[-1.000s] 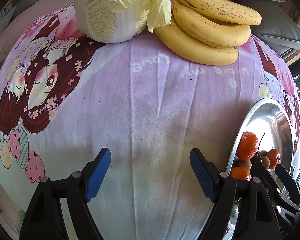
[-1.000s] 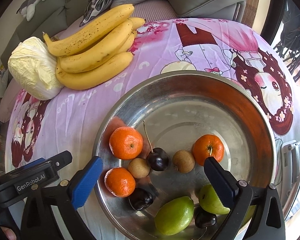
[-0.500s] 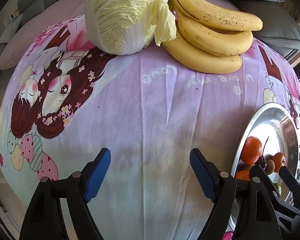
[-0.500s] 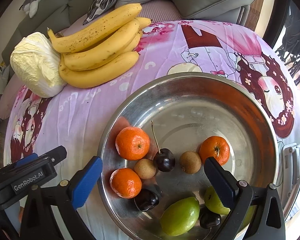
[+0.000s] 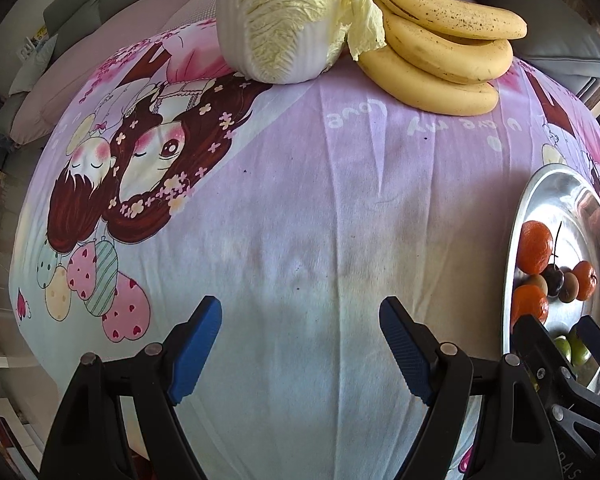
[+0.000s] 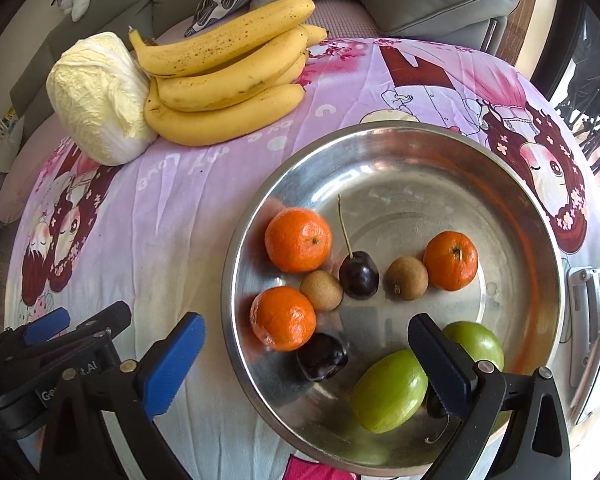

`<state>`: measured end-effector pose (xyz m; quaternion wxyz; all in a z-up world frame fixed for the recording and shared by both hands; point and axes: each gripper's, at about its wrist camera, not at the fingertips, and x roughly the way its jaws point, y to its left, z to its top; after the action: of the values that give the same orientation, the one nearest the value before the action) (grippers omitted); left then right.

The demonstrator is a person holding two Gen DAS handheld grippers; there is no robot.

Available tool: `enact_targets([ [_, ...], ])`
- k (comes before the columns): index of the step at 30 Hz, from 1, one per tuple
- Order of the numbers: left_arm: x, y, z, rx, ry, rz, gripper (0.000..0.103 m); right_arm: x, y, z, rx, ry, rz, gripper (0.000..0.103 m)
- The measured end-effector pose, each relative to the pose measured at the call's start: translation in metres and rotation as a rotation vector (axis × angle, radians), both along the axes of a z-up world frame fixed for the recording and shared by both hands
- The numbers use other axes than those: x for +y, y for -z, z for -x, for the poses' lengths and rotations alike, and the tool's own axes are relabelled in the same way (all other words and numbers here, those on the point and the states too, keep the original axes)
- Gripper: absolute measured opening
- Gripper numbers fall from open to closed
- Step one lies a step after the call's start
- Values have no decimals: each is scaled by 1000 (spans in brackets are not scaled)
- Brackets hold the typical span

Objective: Organize fruits

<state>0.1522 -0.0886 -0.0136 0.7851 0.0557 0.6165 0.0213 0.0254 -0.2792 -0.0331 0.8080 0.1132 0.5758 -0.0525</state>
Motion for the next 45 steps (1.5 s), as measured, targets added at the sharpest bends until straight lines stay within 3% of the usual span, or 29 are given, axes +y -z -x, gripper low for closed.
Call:
enact_targets([
  [20, 23, 12, 67, 27, 35, 25, 82, 20, 3, 73, 22, 37, 73, 103],
  [31, 17, 13, 80, 39, 38, 24, 82, 16, 5, 71, 21, 60, 107, 103],
  [45, 29, 14, 56, 32, 52, 39, 82, 10, 6, 70, 17, 69, 98, 103],
])
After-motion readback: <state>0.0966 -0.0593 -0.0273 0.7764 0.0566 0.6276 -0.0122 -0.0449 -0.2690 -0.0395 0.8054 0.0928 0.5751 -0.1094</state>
